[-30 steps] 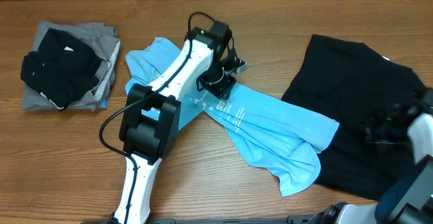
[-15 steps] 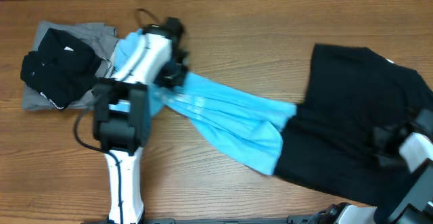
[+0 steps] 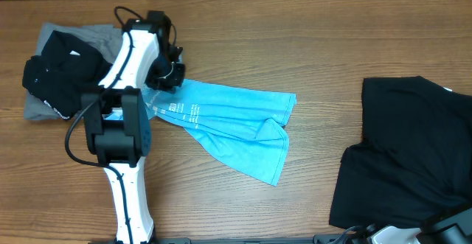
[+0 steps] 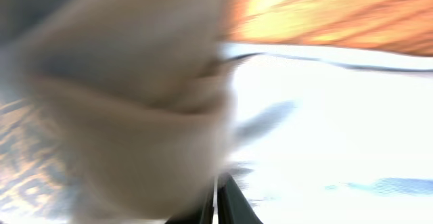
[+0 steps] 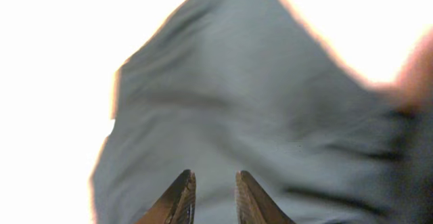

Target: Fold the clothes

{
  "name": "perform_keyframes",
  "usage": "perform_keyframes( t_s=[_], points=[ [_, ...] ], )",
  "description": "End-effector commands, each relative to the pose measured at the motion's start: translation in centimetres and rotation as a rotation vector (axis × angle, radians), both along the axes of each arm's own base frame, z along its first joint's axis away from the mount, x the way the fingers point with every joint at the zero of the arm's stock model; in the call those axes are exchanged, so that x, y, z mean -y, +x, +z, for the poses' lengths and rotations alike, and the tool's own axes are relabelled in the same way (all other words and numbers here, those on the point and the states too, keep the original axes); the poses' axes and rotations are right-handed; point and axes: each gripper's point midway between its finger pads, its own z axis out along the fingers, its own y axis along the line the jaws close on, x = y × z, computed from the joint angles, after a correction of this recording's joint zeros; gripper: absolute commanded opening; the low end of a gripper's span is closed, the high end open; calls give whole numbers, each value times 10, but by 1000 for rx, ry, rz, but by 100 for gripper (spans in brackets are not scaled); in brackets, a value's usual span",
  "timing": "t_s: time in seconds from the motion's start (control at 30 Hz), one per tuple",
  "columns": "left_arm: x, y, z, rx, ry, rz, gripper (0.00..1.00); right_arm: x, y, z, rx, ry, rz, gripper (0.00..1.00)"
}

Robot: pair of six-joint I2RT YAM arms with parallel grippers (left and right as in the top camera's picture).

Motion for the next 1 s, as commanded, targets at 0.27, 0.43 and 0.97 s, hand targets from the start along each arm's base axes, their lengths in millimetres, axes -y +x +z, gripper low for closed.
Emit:
perform_keyframes(
  t_s=[0.27,0.43,0.97],
  points=[
    [79,5,102,119,-53,-182,26,-240,56,-46,-219,404,738,24],
    [85,-1,143,153,-53,-188,26,-274,17,-89,-440,422,717,24],
    [80,-1,172,206,-36,-187,30,-126,-66,-130,-478,186,-39,16]
  ],
)
